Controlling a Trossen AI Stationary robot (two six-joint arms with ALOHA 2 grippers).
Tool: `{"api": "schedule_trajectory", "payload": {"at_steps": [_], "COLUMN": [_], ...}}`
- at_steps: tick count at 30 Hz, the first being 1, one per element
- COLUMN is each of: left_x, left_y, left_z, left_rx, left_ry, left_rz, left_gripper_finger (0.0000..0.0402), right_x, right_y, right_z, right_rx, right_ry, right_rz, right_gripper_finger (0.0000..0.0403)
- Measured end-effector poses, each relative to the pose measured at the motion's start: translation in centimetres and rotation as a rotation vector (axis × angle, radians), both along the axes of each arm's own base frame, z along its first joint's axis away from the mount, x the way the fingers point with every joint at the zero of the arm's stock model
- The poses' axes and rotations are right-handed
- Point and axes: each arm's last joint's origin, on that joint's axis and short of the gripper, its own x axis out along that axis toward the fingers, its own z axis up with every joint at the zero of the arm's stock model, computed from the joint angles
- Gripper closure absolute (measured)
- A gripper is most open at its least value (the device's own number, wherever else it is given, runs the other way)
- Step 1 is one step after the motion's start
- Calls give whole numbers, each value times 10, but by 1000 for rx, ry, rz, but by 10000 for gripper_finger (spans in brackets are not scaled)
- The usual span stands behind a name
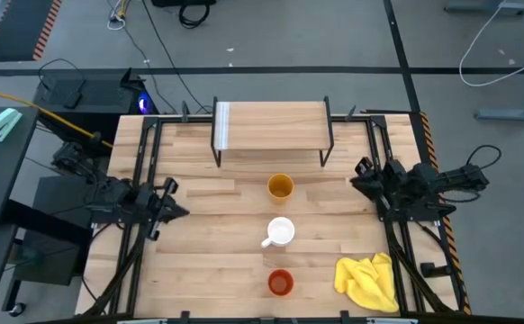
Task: Stack small to large cups/mugs on shelf
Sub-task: Put the yellow cup on the shelf
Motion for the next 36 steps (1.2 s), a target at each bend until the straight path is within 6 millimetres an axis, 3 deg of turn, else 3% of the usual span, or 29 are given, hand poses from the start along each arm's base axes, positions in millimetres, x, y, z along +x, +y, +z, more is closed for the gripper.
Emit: {"api": "schedule_trajectory", "payload": {"at_steps": [5,13,17,27,31,36], "left_x": [1,2,2,2,2,2], "left_y": [4,5,6,7,7,7], "left_z": [-5,-8,-8,-9,-11,-11], "left_rx": [-118,-141,-150,-191,-177,-173], "left_ry": [66,96,97,108,124,127], "left_rz": [130,172,203,227,229,230], "left_gripper_finger": [376,361,363,356,356,360], "right_x": [2,9,11,21,38,66], "right_y": [-2,-2,-1,-5,-4,-6], "right_z": [-4,-25,-26,42,69,86], "right_rx": [114,224,285,220,219,229], "right_ry": [52,273,338,554,698,944], "right_rz": [-52,-46,-44,-283,-343,-420], "right_gripper_finger": [331,331,331,331,331,331]}}
